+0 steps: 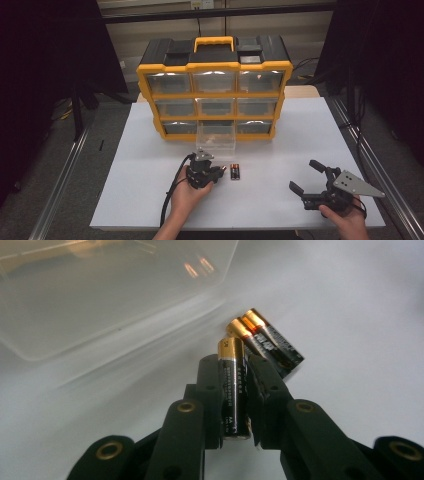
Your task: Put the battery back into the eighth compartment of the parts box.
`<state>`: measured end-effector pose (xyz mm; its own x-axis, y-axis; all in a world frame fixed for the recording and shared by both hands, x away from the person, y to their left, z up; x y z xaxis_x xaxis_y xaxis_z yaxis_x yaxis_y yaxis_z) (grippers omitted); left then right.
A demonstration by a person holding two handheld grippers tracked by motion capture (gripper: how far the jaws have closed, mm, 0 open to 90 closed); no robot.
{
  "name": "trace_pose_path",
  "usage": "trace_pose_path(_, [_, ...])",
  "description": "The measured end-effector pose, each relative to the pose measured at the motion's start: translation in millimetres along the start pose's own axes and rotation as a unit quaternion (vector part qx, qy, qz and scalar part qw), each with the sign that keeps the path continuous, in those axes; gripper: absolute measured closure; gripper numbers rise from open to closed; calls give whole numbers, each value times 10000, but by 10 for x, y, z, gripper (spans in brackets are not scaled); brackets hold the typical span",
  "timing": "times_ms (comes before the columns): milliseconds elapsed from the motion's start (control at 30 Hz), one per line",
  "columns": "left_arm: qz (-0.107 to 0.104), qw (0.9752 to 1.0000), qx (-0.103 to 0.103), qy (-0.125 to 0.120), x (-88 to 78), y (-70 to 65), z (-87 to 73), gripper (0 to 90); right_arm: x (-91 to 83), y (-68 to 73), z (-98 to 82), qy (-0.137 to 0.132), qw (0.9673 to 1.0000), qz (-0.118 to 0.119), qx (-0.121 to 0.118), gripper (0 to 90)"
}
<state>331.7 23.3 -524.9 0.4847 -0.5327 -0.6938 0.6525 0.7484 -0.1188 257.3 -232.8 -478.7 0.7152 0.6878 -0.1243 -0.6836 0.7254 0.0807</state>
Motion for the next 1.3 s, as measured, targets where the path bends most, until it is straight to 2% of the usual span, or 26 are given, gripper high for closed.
trace_pose_path(267, [-289,9996,32,48,-197,4,129,775,-1,10,3,4,10000,24,-26,4])
trace_pose_path(500, [-376,9993,76,18,-328,15,263,775,4,17,6,-4,10000,38,-26,4])
trace_pose_path(600, [-436,9990,126,6,-372,7,322,775,4,20,3,9,10000,36,-27,4])
trace_pose_path(633, [-433,9989,201,31,-394,8,341,775,5,19,3,10,10000,34,-32,4])
trace_pose_path(867, [-617,9976,305,-29,-473,-82,522,775,12,33,8,0,10000,57,-51,4])
trace_pose_path(1000, [-636,9974,338,-19,-496,-86,601,775,13,34,10,-2,9999,70,-81,4])
trace_pose_path(1133, [-629,9976,275,-67,-500,-62,687,774,9,42,12,-7,10000,77,-45,4])
trace_pose_path(1167, [-622,9975,325,-12,-507,-46,690,774,9,42,12,-7,10000,77,-45,4])
trace_pose_path(1300, [-637,9976,268,-80,-506,-12,749,775,1,37,10,7,10000,58,-65,4])
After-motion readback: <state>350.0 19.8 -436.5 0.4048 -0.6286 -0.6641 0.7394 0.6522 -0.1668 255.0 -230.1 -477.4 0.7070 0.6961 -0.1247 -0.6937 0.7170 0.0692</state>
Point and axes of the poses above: each handheld gripper's, and its own axes: x roughly forward along the jaws, z roughly out of its top, y roughly to its left, the point moved 9 cm from there along x, roughly forward along the jaws, and after that the axes turned 8 degrees about z, right-handed, at the moved point
